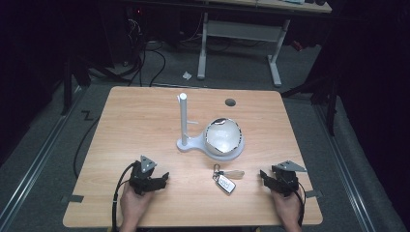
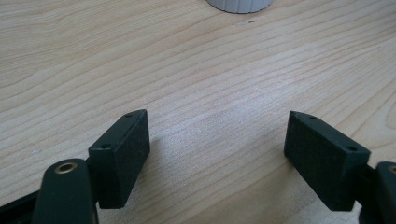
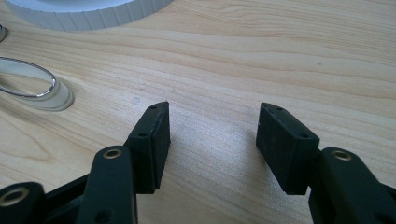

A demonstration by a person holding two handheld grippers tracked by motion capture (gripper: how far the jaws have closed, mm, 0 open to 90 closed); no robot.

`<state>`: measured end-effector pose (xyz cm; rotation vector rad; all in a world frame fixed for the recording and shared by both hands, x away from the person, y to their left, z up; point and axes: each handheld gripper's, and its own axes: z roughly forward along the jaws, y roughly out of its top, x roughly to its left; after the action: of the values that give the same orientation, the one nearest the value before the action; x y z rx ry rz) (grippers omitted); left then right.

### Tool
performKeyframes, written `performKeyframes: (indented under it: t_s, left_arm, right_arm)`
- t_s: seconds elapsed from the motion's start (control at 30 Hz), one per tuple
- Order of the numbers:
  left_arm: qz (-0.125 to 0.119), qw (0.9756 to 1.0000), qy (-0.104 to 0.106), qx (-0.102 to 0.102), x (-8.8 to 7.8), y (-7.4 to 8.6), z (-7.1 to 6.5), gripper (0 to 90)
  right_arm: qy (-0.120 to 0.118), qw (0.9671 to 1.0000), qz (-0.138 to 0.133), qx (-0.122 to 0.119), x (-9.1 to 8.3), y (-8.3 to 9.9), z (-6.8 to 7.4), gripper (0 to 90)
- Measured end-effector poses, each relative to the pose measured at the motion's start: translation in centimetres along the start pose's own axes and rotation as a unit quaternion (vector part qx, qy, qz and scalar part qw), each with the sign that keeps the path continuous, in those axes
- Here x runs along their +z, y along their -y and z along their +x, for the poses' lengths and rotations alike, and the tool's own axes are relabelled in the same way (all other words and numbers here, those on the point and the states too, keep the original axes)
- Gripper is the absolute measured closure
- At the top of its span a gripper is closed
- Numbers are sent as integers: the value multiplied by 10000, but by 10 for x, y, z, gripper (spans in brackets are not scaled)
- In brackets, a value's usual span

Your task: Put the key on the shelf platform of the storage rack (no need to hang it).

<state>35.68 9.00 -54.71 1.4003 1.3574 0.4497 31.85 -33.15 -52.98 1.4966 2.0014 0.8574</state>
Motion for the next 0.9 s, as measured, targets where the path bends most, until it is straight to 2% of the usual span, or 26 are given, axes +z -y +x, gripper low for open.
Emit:
performKeyframes:
  t_s: [0.27, 0.63, 0.9]
  left_arm:
    - [0, 10000, 1, 0, 0, 0, 0, 230]
    - [2, 10000, 3, 2, 0, 0, 0, 230]
    - [3, 10000, 6, -5, 0, 0, 0, 230]
  right_arm:
    - [-9, 10000, 3, -5, 0, 0, 0, 442]
    - [-111, 9999, 48, -76, 1, -1, 1, 366]
    - [-136, 9999, 42, -56, 1, -1, 1, 355]
